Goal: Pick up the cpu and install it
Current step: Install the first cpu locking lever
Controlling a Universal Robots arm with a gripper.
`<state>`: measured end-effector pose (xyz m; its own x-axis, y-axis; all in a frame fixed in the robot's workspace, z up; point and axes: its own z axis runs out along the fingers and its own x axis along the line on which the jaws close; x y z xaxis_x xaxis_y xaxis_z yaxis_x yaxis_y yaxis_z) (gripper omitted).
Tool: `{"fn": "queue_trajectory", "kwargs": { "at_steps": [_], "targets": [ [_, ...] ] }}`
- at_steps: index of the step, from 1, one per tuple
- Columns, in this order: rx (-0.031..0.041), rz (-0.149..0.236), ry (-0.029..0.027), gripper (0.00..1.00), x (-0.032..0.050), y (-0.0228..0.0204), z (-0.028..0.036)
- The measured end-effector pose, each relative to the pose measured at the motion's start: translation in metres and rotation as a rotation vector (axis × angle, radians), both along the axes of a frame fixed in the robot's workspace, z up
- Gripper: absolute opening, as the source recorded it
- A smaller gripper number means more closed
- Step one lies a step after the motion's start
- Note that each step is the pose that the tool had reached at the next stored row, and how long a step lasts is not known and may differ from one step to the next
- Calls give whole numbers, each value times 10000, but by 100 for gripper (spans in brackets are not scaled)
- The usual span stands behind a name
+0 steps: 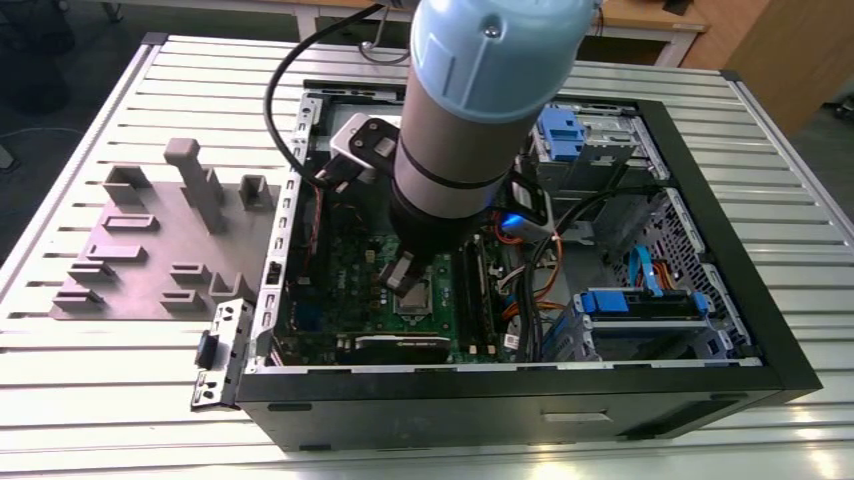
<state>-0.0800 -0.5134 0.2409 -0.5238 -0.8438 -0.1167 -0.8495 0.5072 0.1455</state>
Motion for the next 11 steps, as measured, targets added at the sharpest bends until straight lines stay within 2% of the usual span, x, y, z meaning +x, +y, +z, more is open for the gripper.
{"fn": "queue_trajectory", "kwargs": {
  "at_steps": [11],
  "targets": [
    [1, 1, 0, 11, -32, 2, -3]
  ]
}}
